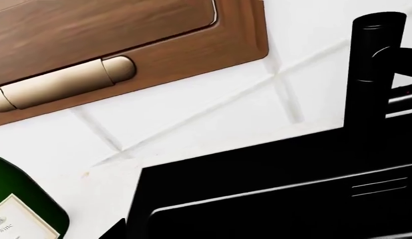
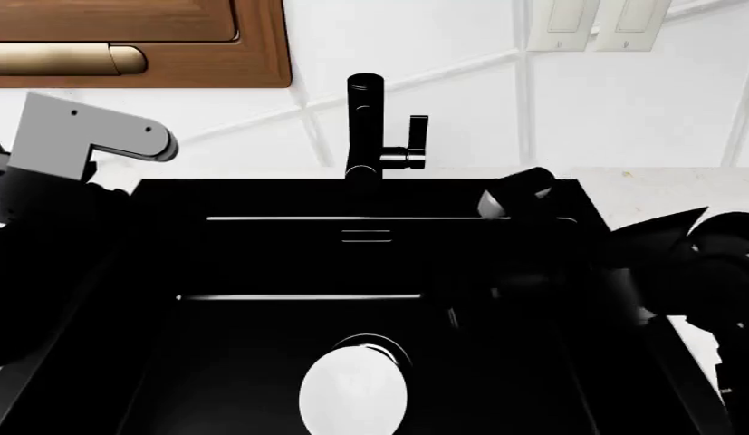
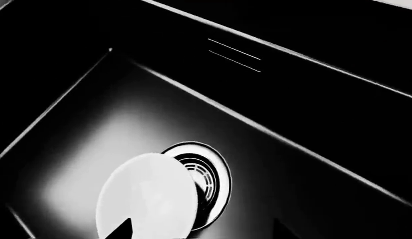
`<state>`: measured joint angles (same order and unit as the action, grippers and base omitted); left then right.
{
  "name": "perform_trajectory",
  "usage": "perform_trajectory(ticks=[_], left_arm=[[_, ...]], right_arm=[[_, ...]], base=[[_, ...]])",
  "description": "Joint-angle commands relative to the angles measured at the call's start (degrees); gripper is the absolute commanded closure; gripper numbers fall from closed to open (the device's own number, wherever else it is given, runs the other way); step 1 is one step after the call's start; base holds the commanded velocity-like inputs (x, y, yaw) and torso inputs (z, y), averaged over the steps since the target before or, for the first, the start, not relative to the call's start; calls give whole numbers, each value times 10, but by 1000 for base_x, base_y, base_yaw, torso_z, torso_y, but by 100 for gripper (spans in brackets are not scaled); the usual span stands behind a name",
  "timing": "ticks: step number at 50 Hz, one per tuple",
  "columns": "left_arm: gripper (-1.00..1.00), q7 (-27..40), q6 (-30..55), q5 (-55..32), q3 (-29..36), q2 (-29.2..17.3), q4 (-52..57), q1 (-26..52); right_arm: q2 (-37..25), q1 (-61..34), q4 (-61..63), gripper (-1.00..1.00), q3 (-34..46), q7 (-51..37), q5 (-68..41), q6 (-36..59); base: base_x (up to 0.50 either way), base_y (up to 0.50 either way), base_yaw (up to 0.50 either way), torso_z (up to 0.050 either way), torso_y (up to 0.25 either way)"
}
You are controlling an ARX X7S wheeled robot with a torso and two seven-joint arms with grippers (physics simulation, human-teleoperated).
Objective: Pick the cup and bowl from the sink and place them on the counter for drying.
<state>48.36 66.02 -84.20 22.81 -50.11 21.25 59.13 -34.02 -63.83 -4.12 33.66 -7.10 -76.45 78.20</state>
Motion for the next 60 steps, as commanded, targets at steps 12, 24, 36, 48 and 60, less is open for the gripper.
perform_trajectory(ticks=[12, 24, 36, 48, 60], left_arm=[[-100, 8, -43, -37, -32, -10, -6, -38], [-100, 6, -56, -31, -33, -4, -12, -52], [-100, 6, -66, -45, -48, -24, 1, -70], [-100, 15, -69, -48, -45, -23, 3, -77], [-100, 11, -92, -49, -65, -35, 17, -95]], right_arm=[[134, -51, -303, -100, 98, 200, 126, -125], [188, -51, -420, -100, 126, 260, 190, -237], [202, 7, -407, -100, 138, 265, 202, -283], [258, 0, -540, -100, 166, 347, 242, -352], [290, -17, -616, -100, 179, 369, 261, -374]], base=[[0, 0, 0, 0, 0], [0, 0, 0, 0, 0], [0, 0, 0, 0, 0], [0, 0, 0, 0, 0], [0, 0, 0, 0, 0]])
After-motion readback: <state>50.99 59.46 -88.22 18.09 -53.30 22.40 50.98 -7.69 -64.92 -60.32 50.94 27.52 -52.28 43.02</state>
